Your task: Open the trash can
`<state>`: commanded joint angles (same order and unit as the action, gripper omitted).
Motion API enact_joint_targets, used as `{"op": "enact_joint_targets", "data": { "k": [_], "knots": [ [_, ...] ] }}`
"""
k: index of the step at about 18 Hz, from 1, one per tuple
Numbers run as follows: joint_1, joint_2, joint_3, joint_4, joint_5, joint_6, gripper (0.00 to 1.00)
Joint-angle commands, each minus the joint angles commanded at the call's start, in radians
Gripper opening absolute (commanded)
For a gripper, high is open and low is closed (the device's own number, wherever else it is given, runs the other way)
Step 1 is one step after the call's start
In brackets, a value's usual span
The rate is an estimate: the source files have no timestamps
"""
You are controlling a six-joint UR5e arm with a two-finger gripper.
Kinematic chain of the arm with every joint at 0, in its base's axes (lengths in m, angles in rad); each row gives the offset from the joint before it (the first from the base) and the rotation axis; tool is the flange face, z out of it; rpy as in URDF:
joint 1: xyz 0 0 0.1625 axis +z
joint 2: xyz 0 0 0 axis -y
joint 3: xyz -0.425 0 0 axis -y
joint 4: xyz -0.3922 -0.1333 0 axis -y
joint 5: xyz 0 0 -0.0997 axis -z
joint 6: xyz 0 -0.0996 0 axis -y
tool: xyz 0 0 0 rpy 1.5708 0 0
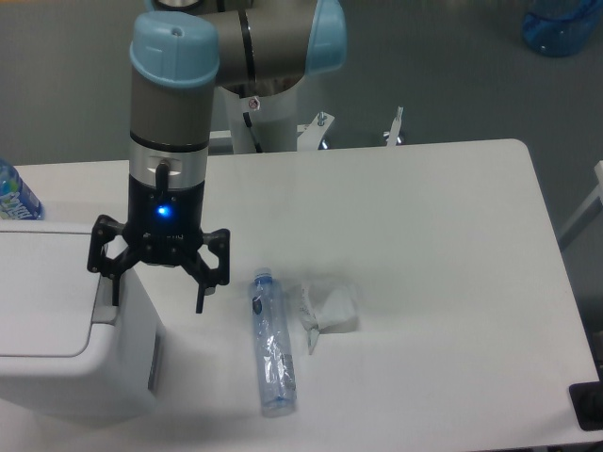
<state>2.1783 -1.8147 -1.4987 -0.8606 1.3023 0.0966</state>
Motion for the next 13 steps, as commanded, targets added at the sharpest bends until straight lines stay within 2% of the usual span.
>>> {"op": "enact_joint_targets", "data": {
  "k": [10,13],
  "knots": [
    [0.0,-0.008,0.002,0.0,0.0,0.003,1.0],
    [0.0,-0.008,0.02,0.002,0.0,0.008,1.0]
  ]
}}
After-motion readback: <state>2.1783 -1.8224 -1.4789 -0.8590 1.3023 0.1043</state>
